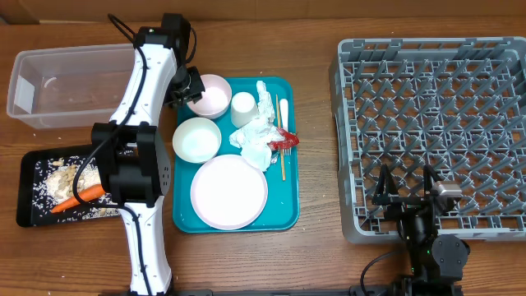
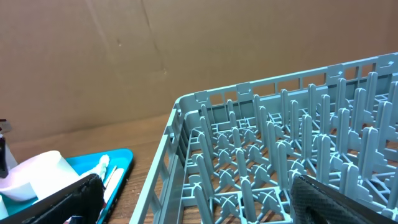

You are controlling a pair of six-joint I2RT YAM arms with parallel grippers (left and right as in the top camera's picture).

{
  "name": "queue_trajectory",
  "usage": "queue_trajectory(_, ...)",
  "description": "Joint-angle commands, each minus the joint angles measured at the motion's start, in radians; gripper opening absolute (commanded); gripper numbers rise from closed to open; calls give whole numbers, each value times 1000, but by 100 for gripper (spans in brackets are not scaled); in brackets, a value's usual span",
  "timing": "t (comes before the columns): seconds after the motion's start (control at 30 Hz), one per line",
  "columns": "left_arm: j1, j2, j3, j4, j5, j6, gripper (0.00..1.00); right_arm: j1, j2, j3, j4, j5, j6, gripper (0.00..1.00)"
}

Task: Sort waste into correct bins and load items into the dishwasher rack
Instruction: 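Place the empty pink bowl back on the teal tray, then reach the left gripper to the red wrapper and tissue on the tray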

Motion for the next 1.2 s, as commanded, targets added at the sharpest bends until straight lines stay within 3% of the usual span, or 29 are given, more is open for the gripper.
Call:
queue_trajectory(0.0,11,-3,12,-21,1,54,87,-2,-8,-10,6,3,-4,100)
queue_trajectory(0.33,80,-39,546,-405,11,74,100,-2,-8,-10,6,3,-4,100)
queue_trajectory(0.53,78,-165,575,-421,58,98,100,-2,-8,-10,6,3,-4,100)
queue_trajectory(0.73,72,-325,496,-421,93,124,100,-2,-8,-10,6,3,-4,100)
queue_trajectory(0.87,73,-472,246,-421,76,131,100,-2,-8,-10,6,3,-4,100)
queue_trajectory(1.03,74,-533,53,-396,64,108,100,-2,-8,-10,6,3,-4,100)
queue_trajectory(1.17,101,-546,-3,-323,64,98,100,-2,-8,-10,6,3,-4,100)
